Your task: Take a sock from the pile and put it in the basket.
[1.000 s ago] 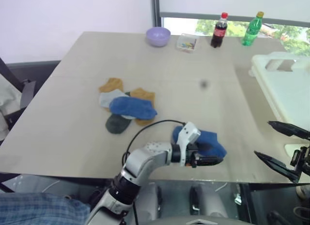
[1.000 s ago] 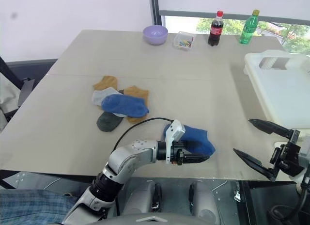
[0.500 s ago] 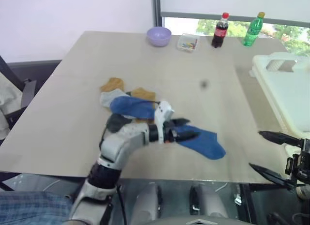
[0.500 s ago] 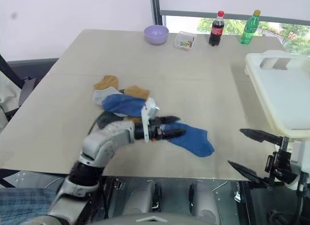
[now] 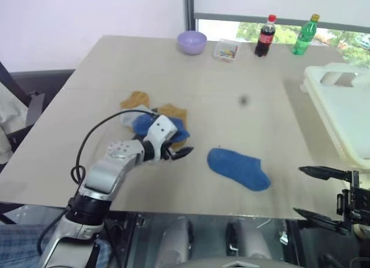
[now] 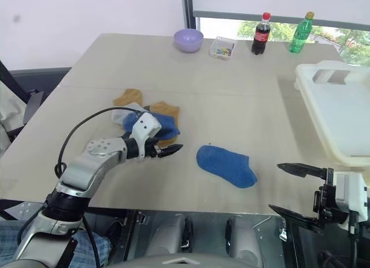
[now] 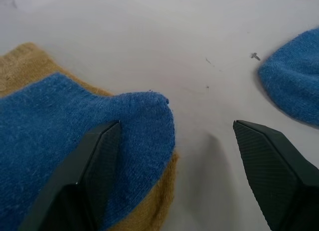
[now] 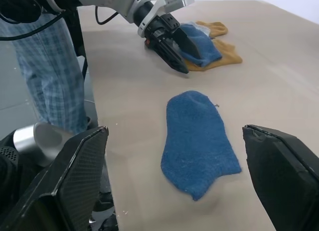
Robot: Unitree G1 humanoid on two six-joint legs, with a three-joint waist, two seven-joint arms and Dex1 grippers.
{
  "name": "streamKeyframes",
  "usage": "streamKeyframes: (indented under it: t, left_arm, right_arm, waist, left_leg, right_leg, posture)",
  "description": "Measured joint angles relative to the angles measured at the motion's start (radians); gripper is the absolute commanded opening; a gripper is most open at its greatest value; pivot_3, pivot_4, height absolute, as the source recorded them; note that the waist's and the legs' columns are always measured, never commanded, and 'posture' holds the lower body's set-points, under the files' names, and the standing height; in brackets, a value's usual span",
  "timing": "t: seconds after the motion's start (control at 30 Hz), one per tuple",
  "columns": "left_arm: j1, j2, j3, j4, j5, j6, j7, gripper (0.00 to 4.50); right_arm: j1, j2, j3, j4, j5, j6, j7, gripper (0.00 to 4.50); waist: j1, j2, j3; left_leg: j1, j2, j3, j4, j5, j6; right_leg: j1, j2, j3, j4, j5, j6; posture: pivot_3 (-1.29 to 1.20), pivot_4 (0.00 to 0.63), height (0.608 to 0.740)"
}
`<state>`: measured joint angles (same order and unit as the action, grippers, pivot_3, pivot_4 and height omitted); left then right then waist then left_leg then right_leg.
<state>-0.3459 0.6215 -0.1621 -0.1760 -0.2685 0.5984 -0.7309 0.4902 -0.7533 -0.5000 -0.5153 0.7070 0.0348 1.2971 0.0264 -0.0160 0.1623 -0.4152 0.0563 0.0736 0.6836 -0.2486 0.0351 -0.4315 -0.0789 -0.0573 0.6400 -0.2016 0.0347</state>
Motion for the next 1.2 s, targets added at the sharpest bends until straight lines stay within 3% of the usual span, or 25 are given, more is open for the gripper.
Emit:
streamKeyframes:
  t: [0.1,0.2,0.33,0.6,0.93,1.17,1.2]
  left_arm:
    - [0.000,-0.017,0.001,0.000,0.023,-0.049,0.017,3.12]
    - [-0.001,-0.037,0.004,0.000,0.032,-0.074,0.028,1.66]
    - [-0.003,-0.037,0.006,0.004,0.045,-0.084,0.028,0.06]
    - [-0.001,-0.051,0.019,0.024,0.053,-0.087,0.029,0.02]
    - [0.006,-0.044,0.032,0.018,0.083,-0.090,0.028,4.46]
    - [0.008,-0.044,0.025,0.026,0.120,-0.117,0.027,4.46]
    - [0.008,-0.044,0.025,0.027,0.120,-0.121,0.023,4.23]
  right_arm:
    - [-0.005,0.007,0.016,0.017,-0.008,-0.007,0.008,4.42]
    - [-0.007,0.016,0.016,0.025,-0.019,-0.020,0.008,4.42]
    - [0.010,0.040,0.023,0.037,-0.033,-0.047,0.018,4.42]
    - [0.020,0.052,0.023,0.047,-0.037,-0.063,0.019,4.42]
    - [0.029,0.053,0.026,0.050,-0.039,-0.063,0.019,4.42]
    - [0.029,0.053,0.029,0.050,-0.040,-0.063,0.015,4.42]
    - [0.029,0.053,0.029,0.050,-0.040,-0.063,0.012,4.42]
  waist:
    - [0.001,0.000,0.000]
    - [0.002,0.000,0.000]
    - [0.003,0.000,0.000]
    - [0.003,0.000,0.000]
    - [0.005,0.000,0.000]
    - [0.011,0.000,0.000]
    - [0.012,0.000,0.000]
  left_leg:
    - [0.000,0.000,0.000,0.000,0.000,0.000]
    - [0.000,0.000,0.000,0.000,0.000,0.000]
    - [0.000,0.000,0.000,0.000,0.000,0.000]
    - [0.000,0.000,0.000,0.000,0.000,0.000]
    - [0.000,0.000,0.000,0.000,0.000,0.000]
    - [0.000,0.000,0.000,0.000,0.000,0.000]
    - [0.000,0.000,0.000,0.000,0.000,0.000]
  right_leg:
    - [0.000,0.000,0.000,0.000,0.000,0.000]
    - [0.000,0.000,0.000,0.000,0.000,0.000]
    - [0.000,0.001,0.000,0.000,0.000,0.000]
    - [0.000,0.000,0.000,0.000,0.000,0.000]
    - [0.000,0.001,0.000,0.000,0.000,0.000]
    - [0.000,0.001,0.000,0.000,0.000,0.000]
    - [0.000,0.000,0.000,0.000,0.000,0.000]
  posture:
    - [0.00,0.150,0.736]
    - [0.00,0.150,0.736]
    - [0.00,0.150,0.736]
    - [0.00,0.150,0.736]
    - [0.00,0.150,0.736]
    - [0.00,0.150,0.736]
    - [0.00,0.150,0.736]
